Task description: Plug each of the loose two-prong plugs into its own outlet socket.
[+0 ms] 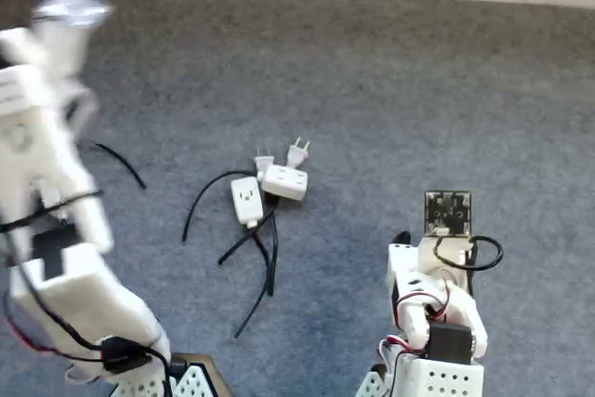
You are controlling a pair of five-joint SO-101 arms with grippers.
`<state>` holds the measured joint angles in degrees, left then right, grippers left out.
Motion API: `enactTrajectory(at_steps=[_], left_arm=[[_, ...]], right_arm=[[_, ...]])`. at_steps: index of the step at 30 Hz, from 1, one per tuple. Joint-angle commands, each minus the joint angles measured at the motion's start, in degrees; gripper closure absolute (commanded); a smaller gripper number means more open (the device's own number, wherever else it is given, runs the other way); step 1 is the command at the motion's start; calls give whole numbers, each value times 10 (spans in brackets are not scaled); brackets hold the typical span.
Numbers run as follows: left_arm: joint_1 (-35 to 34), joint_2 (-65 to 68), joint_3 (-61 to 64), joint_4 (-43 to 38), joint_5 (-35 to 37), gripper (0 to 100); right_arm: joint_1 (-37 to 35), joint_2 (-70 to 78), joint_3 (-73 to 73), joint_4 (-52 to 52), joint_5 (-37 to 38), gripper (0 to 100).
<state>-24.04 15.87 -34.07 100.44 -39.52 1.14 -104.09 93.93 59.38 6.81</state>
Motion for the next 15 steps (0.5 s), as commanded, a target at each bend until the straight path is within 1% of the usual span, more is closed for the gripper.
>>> enactTrajectory(at_steps=[1,4,7,11,15], left_arm=[[201,-53,100,13,81,779],[308,-52,183,7,124,780],[387,-52,252,-52,142,780],[434,-51,322,-159,146,780],[439,-15,374,-246,143,780]], right_arm=[[3,-4,6,-9,4,652],[3,-4,6,-9,4,652],[3,-4,6,-9,4,652],[3,-4,4,-8,4,652],[3,-4,3,-7,5,652]])
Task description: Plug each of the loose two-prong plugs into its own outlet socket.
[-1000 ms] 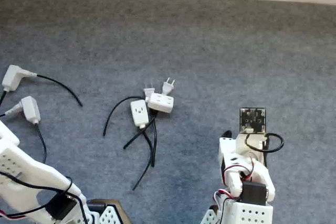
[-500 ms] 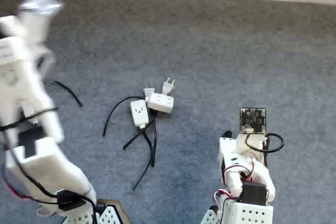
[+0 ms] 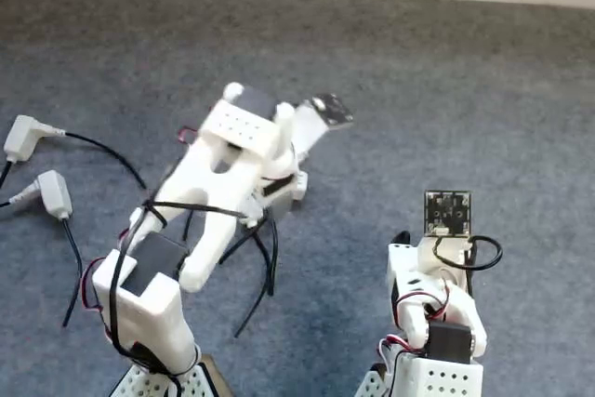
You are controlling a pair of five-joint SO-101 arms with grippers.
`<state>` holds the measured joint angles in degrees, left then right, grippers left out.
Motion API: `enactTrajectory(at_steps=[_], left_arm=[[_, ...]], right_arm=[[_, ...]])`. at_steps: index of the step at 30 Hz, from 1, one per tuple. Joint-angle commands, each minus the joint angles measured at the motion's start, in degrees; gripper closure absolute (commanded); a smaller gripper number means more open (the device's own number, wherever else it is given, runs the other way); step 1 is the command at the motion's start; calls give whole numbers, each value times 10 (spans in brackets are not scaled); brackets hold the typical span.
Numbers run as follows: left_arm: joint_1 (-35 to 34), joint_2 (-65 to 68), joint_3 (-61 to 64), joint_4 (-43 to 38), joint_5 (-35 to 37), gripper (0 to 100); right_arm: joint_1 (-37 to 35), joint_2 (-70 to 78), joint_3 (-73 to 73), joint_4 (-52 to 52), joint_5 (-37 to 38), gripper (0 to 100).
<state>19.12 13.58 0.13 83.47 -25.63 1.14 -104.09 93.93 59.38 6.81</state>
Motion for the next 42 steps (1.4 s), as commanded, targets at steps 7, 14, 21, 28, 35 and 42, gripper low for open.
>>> enactTrajectory(at_steps=[7,14,21,28,35,42], left_arm=[[-54,176,-90,-179,8,780],[-109,276,-397,-54,9,780],[-156,364,-649,84,9,780],[-157,366,-696,192,91,830],[-101,196,-334,190,137,848],[-58,-1,-85,158,138,809]], right_arm=[[3,-4,3,-7,5,652],[3,-4,3,-7,5,652],[3,-4,3,-7,5,652],[2,-4,5,-7,5,652],[2,-4,7,-7,5,652],[-17,0,7,-7,5,652]])
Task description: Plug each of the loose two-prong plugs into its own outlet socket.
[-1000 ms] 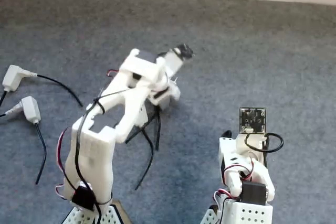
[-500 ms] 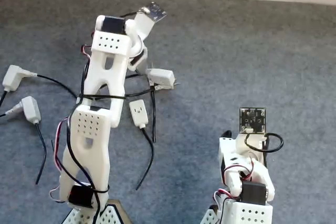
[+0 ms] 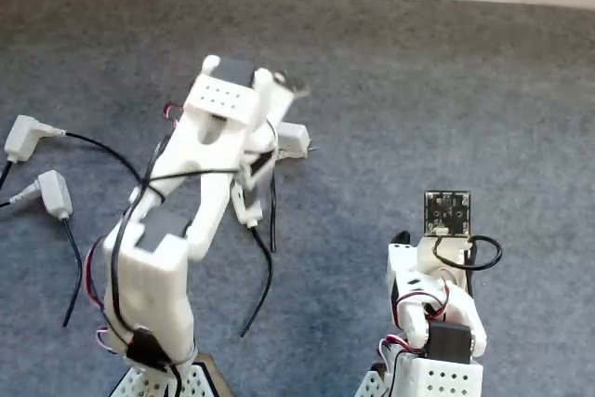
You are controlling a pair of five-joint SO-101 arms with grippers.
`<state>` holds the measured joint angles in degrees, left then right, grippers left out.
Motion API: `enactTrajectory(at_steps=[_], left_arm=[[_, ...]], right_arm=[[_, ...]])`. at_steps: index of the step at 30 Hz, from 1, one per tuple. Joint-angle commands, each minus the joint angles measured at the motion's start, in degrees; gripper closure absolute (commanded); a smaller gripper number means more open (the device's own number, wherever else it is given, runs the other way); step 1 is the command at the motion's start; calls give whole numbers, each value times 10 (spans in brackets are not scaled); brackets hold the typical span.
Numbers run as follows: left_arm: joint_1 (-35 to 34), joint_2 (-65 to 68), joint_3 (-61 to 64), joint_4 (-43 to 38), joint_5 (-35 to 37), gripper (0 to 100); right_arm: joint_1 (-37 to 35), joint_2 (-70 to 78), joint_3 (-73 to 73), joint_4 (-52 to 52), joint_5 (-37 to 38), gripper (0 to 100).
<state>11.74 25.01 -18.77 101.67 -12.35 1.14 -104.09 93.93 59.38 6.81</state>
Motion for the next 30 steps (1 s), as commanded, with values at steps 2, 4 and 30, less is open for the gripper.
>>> enactTrajectory(at_steps=[2,4,30], left_arm=[[14,-131,140,-53,5,795],[10,-126,174,-95,4,790],[-156,32,7,-153,-30,793]], right_arm=[[-18,0,8,-7,5,652],[-19,0,8,-7,5,652],[-19,0,8,-7,5,652]])
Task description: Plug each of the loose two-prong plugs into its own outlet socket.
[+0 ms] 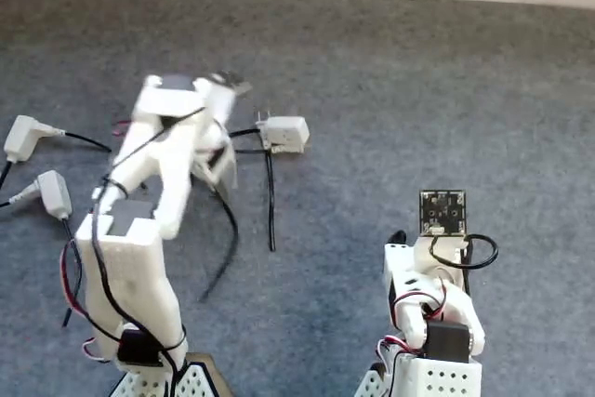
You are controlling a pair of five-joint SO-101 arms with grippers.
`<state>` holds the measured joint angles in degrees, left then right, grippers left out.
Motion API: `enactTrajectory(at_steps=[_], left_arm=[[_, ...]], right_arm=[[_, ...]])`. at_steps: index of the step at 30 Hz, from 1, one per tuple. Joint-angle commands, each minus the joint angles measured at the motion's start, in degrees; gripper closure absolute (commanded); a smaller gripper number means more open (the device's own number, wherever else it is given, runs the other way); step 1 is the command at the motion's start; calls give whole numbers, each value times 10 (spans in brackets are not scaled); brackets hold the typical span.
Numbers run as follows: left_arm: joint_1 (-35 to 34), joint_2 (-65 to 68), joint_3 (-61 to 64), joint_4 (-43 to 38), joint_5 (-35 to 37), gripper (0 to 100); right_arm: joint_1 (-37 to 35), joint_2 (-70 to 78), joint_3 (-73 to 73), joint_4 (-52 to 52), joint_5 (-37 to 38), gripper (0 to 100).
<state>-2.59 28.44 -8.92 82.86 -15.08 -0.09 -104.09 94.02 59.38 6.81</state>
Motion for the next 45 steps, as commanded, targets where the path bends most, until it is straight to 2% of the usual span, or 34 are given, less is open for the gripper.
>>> enactTrajectory(at_steps=[1,6,11,16,23,27,32,37,42,45], left_arm=[[-12,-1,-111,51,-4,793],[-9,1,-178,137,-54,793],[-9,0,-196,147,-62,793],[6,2,-160,67,-34,793],[11,2,-88,-8,-35,793],[13,0,-91,-7,-35,793],[53,4,-88,-9,-35,793],[89,73,-111,-12,-35,793],[47,182,-199,-2,-33,794],[-4,211,-267,59,-36,803]], right_arm=[[-7,0,7,-7,5,652],[-7,0,7,-7,5,652],[-7,-1,7,-7,5,652],[-7,-1,7,-7,5,652],[-7,-2,7,-7,5,652],[-7,-3,7,-7,5,652],[-7,-3,7,-8,5,652],[-6,-3,7,-8,5,652],[-4,-3,7,-8,5,652],[-4,-3,7,-8,5,652]])
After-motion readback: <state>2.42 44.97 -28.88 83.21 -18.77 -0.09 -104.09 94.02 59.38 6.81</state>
